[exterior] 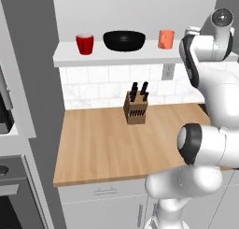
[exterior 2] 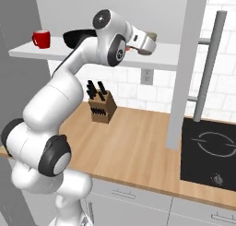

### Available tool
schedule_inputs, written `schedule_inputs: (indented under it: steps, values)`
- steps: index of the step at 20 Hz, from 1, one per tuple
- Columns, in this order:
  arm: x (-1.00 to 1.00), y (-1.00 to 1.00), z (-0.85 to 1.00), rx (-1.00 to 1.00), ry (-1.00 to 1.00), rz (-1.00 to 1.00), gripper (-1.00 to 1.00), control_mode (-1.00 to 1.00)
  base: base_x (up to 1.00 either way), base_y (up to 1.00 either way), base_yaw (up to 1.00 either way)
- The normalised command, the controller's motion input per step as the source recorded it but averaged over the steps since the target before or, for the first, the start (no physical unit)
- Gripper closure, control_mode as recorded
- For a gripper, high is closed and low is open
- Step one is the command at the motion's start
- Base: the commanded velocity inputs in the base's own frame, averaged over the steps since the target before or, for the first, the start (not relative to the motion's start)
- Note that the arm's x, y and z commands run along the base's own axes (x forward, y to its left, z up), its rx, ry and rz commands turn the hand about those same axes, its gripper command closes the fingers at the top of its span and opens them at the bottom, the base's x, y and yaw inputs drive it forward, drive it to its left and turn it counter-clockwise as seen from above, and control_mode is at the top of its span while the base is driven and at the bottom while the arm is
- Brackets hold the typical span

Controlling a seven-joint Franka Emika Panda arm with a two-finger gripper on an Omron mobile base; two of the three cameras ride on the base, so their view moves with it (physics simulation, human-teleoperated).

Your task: Gather all objects into one cabinet and sort the glasses and bowls to opposite sides.

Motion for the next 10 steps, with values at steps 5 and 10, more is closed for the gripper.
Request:
schedule_inputs:
  steps: [5,10]
  values:
    - [0.31,-0.4,-0.22,0.0,0.0,0.0,1.0,-1.0,0.0,0.0,0.0]
    - [0.31,-0.3,-0.31,0.0,-0.01,0.0,1.0,-1.0,0.0,0.0,0.0]
